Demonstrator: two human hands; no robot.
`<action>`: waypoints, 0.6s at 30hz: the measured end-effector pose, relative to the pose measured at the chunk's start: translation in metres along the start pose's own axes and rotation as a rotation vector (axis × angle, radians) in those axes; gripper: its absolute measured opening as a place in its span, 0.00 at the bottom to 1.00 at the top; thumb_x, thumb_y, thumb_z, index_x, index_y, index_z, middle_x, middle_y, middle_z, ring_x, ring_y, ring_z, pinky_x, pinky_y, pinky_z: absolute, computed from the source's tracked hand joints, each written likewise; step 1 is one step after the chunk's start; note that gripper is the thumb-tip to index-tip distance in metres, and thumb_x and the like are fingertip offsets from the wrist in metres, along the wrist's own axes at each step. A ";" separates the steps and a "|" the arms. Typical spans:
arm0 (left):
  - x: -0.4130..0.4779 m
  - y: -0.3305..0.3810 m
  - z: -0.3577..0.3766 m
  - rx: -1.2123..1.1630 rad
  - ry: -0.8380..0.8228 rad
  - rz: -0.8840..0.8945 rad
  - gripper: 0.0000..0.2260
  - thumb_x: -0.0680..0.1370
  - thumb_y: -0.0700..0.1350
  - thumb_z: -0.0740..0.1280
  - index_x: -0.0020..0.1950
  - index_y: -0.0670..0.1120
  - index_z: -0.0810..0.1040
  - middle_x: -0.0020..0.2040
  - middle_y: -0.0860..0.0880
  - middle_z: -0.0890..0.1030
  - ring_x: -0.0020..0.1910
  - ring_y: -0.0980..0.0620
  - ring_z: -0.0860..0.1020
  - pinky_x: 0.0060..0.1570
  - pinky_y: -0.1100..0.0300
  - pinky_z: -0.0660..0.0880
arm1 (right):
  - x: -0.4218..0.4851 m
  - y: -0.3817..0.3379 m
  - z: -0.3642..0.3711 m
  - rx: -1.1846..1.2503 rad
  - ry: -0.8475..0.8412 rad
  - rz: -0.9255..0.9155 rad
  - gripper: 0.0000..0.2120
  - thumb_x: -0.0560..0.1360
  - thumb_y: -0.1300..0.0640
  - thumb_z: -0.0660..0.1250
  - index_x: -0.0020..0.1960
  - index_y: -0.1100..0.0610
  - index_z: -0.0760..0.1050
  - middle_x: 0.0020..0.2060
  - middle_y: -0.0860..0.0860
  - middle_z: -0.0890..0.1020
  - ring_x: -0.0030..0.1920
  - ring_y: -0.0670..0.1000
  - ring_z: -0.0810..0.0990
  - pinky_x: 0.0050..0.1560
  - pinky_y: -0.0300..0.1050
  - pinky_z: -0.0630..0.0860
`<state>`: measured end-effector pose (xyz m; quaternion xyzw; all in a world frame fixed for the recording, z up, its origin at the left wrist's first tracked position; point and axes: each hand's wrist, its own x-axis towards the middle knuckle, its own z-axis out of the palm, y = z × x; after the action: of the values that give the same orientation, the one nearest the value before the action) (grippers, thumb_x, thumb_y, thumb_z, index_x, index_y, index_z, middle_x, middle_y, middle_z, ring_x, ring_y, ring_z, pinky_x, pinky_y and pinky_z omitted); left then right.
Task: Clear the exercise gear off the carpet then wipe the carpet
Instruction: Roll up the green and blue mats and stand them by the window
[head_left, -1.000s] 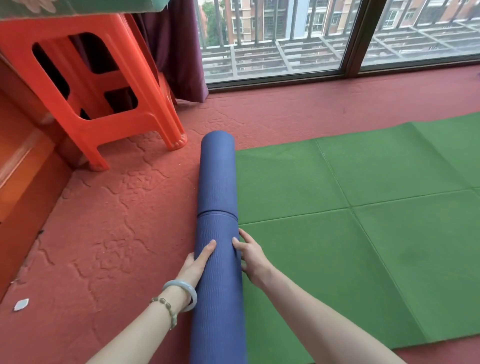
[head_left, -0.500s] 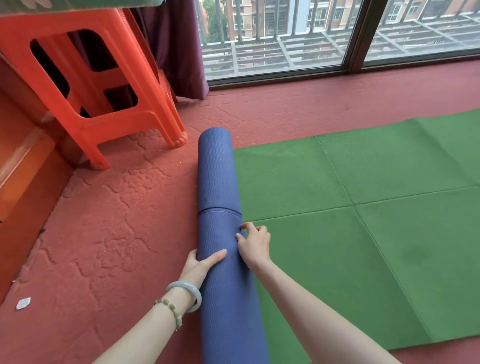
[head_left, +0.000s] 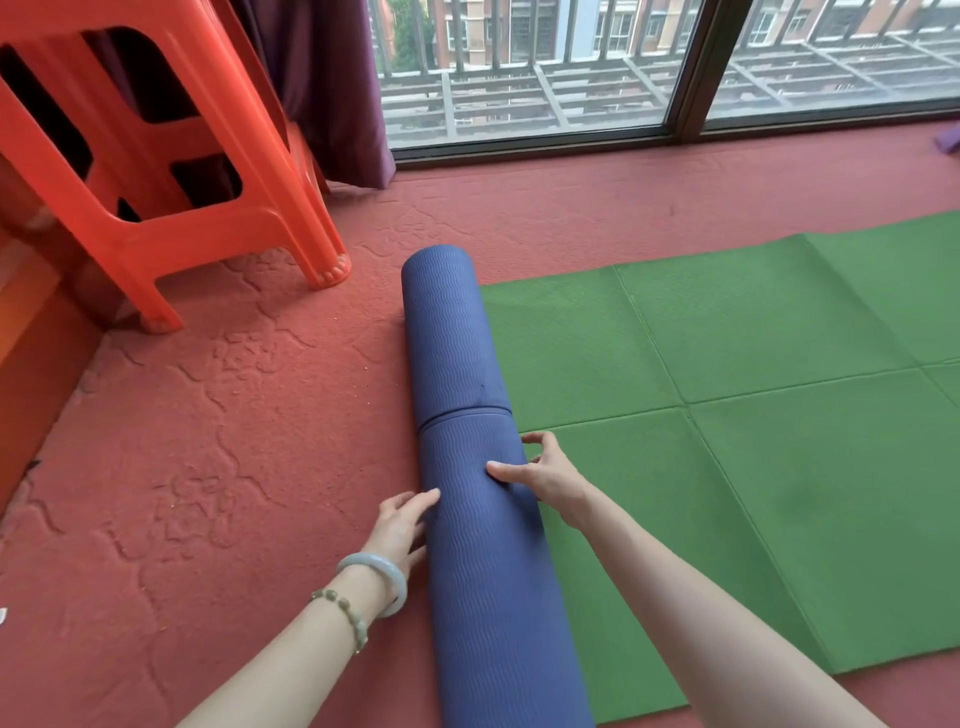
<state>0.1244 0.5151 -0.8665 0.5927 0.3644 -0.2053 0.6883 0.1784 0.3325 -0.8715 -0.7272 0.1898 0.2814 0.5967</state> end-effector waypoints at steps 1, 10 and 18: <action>0.003 -0.001 -0.004 -0.018 -0.006 -0.026 0.26 0.73 0.47 0.70 0.67 0.46 0.64 0.61 0.46 0.76 0.57 0.49 0.75 0.54 0.54 0.72 | -0.003 0.000 -0.003 0.015 0.012 -0.019 0.44 0.54 0.42 0.80 0.63 0.50 0.62 0.54 0.57 0.77 0.49 0.53 0.80 0.50 0.47 0.78; 0.001 -0.003 0.011 0.022 -0.171 -0.124 0.29 0.63 0.58 0.72 0.60 0.45 0.75 0.54 0.47 0.82 0.51 0.48 0.79 0.39 0.59 0.75 | -0.017 0.001 -0.020 0.186 -0.100 0.044 0.20 0.76 0.57 0.67 0.64 0.51 0.65 0.49 0.50 0.80 0.39 0.48 0.78 0.34 0.41 0.73; -0.024 0.013 -0.020 0.265 0.043 0.083 0.30 0.57 0.52 0.72 0.55 0.40 0.72 0.47 0.44 0.81 0.41 0.49 0.80 0.36 0.58 0.74 | -0.023 0.016 0.019 0.247 -0.168 0.067 0.16 0.78 0.58 0.64 0.65 0.54 0.67 0.51 0.52 0.80 0.40 0.49 0.80 0.33 0.39 0.74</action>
<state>0.1128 0.5338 -0.8401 0.6972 0.3238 -0.2104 0.6039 0.1471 0.3465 -0.8712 -0.6153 0.1967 0.3355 0.6856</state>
